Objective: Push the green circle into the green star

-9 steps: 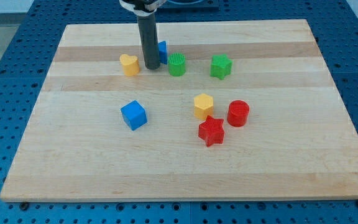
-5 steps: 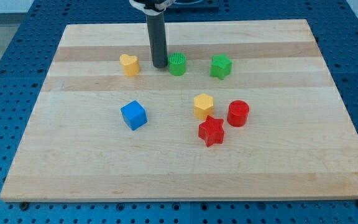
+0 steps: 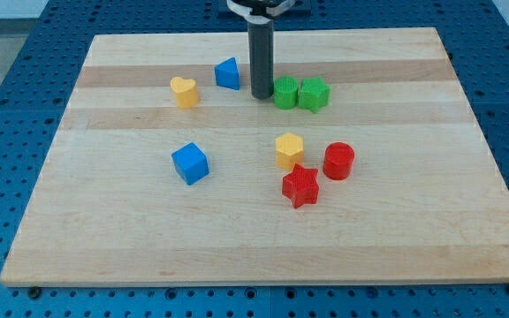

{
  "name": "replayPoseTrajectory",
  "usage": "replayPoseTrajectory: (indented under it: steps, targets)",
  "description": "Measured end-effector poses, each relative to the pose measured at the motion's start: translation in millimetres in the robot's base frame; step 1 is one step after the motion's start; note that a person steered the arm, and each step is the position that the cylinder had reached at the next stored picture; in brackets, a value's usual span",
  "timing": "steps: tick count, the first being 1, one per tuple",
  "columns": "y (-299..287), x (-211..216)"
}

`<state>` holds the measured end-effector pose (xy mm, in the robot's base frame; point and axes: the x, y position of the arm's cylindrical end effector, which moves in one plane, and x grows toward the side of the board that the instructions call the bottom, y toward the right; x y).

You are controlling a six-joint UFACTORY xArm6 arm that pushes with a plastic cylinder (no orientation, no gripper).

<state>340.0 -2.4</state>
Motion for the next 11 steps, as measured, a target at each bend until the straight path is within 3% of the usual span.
replayPoseTrajectory:
  steps: [9, 11]
  targets:
    - [0, 17]
    - [-34, 17]
